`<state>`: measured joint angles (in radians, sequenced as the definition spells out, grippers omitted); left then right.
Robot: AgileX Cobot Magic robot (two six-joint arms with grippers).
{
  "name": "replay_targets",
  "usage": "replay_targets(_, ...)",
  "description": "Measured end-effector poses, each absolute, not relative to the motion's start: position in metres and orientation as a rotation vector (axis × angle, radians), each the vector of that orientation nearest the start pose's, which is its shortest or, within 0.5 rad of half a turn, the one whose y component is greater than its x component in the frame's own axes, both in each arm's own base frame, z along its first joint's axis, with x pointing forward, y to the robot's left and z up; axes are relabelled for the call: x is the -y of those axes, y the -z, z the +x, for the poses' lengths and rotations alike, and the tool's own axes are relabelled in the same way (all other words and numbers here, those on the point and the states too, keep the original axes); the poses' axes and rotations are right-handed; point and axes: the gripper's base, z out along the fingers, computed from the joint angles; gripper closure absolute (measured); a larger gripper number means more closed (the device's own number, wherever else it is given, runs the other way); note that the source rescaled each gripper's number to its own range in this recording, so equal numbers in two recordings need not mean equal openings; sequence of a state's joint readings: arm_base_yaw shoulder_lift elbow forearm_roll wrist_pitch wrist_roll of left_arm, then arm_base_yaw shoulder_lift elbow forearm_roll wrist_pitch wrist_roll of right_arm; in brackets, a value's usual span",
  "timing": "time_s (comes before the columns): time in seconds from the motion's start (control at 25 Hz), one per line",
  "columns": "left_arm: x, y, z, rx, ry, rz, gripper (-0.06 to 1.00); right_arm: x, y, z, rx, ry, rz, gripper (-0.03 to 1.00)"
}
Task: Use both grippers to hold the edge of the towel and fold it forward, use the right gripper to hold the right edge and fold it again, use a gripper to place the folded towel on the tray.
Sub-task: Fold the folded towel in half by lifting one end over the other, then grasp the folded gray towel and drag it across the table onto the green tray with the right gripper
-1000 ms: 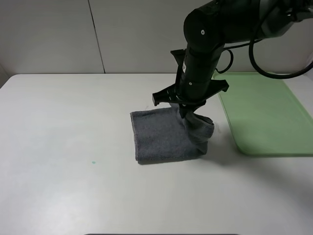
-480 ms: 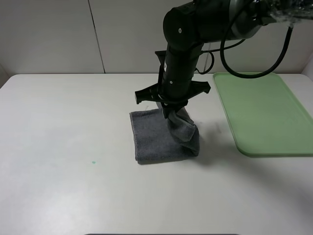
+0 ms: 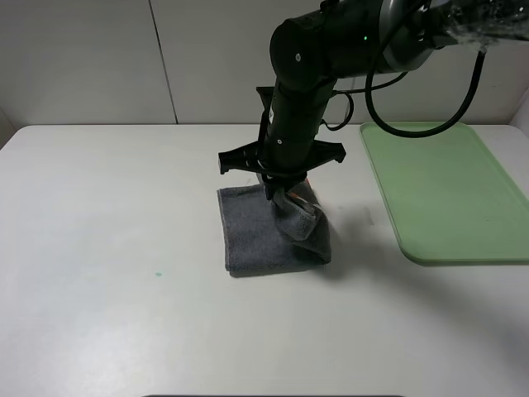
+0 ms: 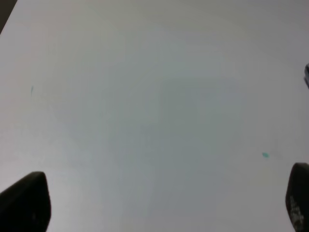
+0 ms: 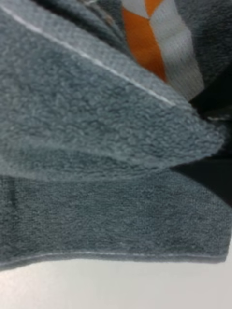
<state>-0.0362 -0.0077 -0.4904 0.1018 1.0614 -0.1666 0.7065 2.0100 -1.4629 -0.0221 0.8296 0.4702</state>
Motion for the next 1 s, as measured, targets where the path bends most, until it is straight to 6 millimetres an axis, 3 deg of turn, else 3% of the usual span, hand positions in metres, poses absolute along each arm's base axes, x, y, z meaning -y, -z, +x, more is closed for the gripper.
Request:
replay_targets(0.12, -0.008, -0.275, -0.005, -2.038, 0.005, -0.138, -0.04, -0.27, -0.184, 0.317, -2.86, -0.245, -0.337, 0.79)
replay_targets(0.2, -0.008, -0.275, -0.005, -2.038, 0.005, -0.138, -0.04, -0.273, -0.184, 0.317, -2.849, -0.285, -0.316, 0.55)
replay_targets(0.28, -0.008, -0.275, -0.005, -2.038, 0.005, -0.138, -0.04, -0.277, -0.185, 0.318, -2.837, -0.349, -0.279, 0.2)
replay_targets(0.36, -0.008, -0.275, -0.005, -2.038, 0.005, -0.138, -0.04, -0.28, -0.187, 0.319, -2.824, -0.41, -0.246, 0.05)
replay_targets(0.44, -0.008, -0.275, -0.005, -2.038, 0.005, -0.138, -0.04, -0.283, -0.188, 0.319, -2.811, -0.467, -0.225, 0.0)
replay_targets(0.64, -0.008, -0.275, -0.005, -2.038, 0.005, -0.138, -0.04, -0.285, -0.188, 0.318, -2.8, -0.49, -0.286, -0.03)
replay_targets(1.0, -0.008, -0.275, -0.005, -2.038, 0.004, -0.137, -0.04, -0.276, -0.184, 0.314, -2.837, -0.313, -0.522, -0.03)
